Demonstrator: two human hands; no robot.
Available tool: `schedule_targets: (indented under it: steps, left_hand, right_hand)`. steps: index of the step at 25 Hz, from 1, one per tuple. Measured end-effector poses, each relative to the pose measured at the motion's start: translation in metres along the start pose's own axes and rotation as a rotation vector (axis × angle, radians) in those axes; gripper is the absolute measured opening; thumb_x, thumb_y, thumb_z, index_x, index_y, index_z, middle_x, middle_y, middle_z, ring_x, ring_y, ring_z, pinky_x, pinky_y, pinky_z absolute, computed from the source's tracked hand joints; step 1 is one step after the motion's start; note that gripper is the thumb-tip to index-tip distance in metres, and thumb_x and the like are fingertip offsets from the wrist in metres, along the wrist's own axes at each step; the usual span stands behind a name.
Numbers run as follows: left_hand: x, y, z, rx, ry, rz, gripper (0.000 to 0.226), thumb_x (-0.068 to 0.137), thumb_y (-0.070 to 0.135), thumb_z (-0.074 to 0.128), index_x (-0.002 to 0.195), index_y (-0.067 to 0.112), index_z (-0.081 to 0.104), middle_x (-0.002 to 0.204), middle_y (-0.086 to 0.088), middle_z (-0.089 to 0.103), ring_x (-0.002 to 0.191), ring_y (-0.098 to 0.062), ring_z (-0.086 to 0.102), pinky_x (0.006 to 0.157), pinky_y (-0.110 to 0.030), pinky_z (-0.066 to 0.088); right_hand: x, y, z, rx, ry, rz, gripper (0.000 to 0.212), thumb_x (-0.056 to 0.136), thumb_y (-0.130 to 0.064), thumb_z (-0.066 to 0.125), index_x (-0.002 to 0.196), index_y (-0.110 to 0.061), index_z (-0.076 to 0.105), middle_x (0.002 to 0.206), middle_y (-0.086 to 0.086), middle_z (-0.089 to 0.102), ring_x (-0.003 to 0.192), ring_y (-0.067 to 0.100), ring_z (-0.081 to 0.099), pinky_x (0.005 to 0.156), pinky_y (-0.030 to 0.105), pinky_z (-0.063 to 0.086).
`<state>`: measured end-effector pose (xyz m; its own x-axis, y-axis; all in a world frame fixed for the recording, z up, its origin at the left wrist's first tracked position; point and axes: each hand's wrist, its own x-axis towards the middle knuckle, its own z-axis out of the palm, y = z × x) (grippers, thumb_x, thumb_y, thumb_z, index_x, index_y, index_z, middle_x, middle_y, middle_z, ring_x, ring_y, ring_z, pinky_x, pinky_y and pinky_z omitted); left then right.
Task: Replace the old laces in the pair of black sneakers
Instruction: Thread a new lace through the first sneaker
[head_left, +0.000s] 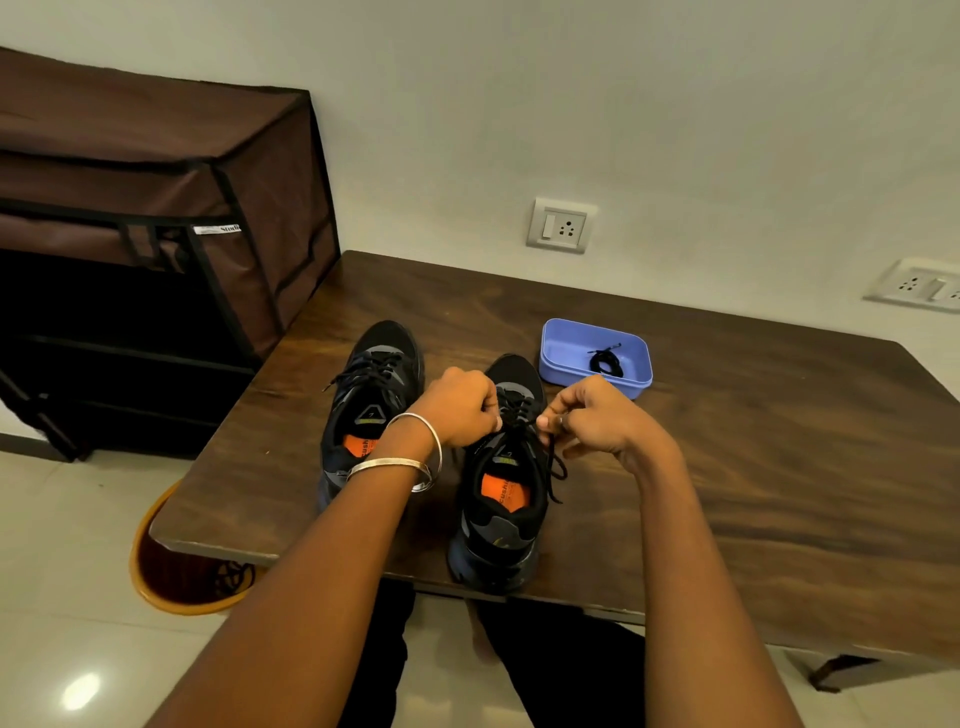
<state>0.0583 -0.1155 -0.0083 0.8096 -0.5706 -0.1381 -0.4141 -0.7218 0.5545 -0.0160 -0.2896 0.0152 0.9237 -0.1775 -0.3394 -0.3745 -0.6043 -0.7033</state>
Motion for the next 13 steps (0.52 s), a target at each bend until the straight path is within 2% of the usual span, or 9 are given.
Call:
schedule_targets:
  steps: [3, 7, 8, 10, 13]
  left_hand:
    - [-0.005, 0.004, -0.005, -0.203, 0.030, -0.038, 0.010, 0.088, 0.007, 0.063, 0.081, 0.004, 0.069, 0.078, -0.008, 0.072, 0.070, -0.017, 0.070, 0.073, -0.029, 0.059]
    - [-0.007, 0.003, -0.008, -0.327, 0.168, -0.105, 0.002, 0.085, 0.013, 0.072, 0.087, 0.012, 0.072, 0.072, -0.001, 0.068, 0.065, -0.011, 0.063, 0.071, -0.029, 0.058]
    - [-0.006, 0.001, -0.009, -0.348, 0.164, -0.119, 0.010, 0.082, 0.014, 0.075, 0.092, 0.014, 0.072, 0.075, 0.001, 0.065, 0.070, -0.011, 0.061, 0.068, -0.025, 0.056]
    - [-0.006, -0.003, -0.009, -0.343, 0.034, -0.086, 0.034, 0.077, 0.019, 0.080, 0.110, 0.020, 0.069, 0.091, 0.003, 0.060, 0.084, -0.011, 0.058, 0.069, -0.020, 0.049]
    - [-0.005, 0.004, -0.001, -0.062, -0.141, 0.024, 0.058, 0.074, 0.027, 0.082, 0.128, 0.033, 0.060, 0.118, -0.001, 0.058, 0.110, -0.017, 0.055, 0.094, -0.032, 0.047]
  right_hand:
    - [-0.002, -0.002, 0.001, 0.048, -0.072, 0.048, 0.021, 0.095, 0.001, 0.051, 0.079, -0.001, 0.062, 0.076, 0.015, 0.069, 0.070, 0.023, 0.063, 0.072, 0.039, 0.054]
    - [-0.011, -0.002, -0.002, 0.273, -0.076, 0.093, 0.024, 0.096, -0.001, 0.045, 0.077, -0.004, 0.060, 0.076, 0.019, 0.067, 0.067, 0.027, 0.065, 0.067, 0.035, 0.052]
    - [-0.010, 0.000, -0.003, 0.347, -0.074, 0.121, 0.024, 0.096, -0.002, 0.042, 0.078, -0.004, 0.059, 0.079, 0.021, 0.068, 0.073, 0.033, 0.068, 0.072, 0.039, 0.054]
    - [-0.010, 0.002, -0.004, 0.484, -0.080, 0.164, 0.022, 0.095, -0.004, 0.037, 0.080, -0.005, 0.053, 0.089, 0.029, 0.070, 0.089, 0.049, 0.068, 0.084, 0.053, 0.055]
    - [-0.011, 0.001, -0.006, 0.589, -0.064, 0.151, 0.022, 0.094, -0.004, 0.036, 0.076, -0.008, 0.049, 0.097, 0.029, 0.070, 0.099, 0.051, 0.066, 0.092, 0.063, 0.050]
